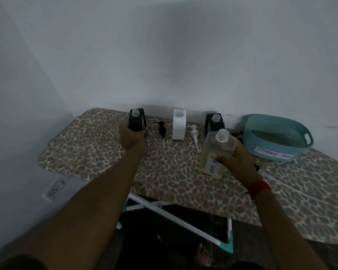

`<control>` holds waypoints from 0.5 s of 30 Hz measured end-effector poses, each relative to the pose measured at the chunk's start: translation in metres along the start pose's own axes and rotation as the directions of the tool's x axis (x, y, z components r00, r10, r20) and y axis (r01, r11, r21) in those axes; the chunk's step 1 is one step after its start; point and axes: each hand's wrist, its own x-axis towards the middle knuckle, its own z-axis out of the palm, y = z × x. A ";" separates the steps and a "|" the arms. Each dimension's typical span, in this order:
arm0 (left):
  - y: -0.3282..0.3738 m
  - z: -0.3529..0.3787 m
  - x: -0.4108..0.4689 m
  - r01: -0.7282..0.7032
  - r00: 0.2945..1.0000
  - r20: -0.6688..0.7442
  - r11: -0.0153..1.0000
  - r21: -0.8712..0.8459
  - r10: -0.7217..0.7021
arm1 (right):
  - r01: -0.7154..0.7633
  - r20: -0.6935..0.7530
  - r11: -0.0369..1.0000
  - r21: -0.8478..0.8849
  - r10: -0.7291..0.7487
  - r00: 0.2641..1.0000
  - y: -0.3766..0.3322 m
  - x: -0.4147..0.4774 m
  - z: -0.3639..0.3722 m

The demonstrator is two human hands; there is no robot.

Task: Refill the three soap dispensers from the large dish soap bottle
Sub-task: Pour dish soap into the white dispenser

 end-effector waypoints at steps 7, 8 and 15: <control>-0.011 -0.006 -0.006 -0.024 0.999 0.039 1.000 -0.001 0.024 | -0.003 0.001 0.999 0.043 0.003 1.000 -0.006 -0.002 0.001; -0.015 -0.007 -0.014 -0.061 0.998 -0.022 0.998 0.008 0.061 | -0.005 0.005 0.999 0.050 0.005 1.000 -0.006 -0.002 0.001; -0.010 0.016 -0.087 -0.349 0.935 0.020 0.928 -0.129 0.354 | 0.000 0.015 0.998 0.065 -0.001 1.000 -0.010 -0.003 0.001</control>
